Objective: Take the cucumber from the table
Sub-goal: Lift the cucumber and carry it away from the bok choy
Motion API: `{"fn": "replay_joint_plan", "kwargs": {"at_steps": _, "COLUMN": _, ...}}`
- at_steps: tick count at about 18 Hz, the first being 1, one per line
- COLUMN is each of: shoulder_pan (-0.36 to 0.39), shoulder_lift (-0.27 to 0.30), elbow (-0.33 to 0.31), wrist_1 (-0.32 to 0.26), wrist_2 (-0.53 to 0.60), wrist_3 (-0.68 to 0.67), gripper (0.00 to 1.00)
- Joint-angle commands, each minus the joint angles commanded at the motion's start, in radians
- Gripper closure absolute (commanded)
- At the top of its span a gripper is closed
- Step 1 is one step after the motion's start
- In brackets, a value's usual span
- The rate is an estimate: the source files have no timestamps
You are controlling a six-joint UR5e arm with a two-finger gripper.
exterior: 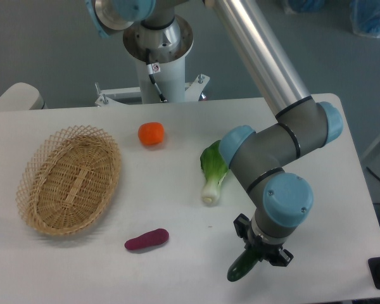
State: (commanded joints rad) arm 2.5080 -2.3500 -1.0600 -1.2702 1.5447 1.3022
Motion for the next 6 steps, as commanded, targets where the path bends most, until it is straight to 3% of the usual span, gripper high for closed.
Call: {"fn": "replay_joint_plan", "kwargs": {"at_steps": 6, "shoulder_pan": 0.003, "shoulder_lift": 0.002, "elbow": -0.012, "wrist_1": 0.005, "wrist_2": 0.002, "wrist_3": 0.032, "gripper": 0.84}}
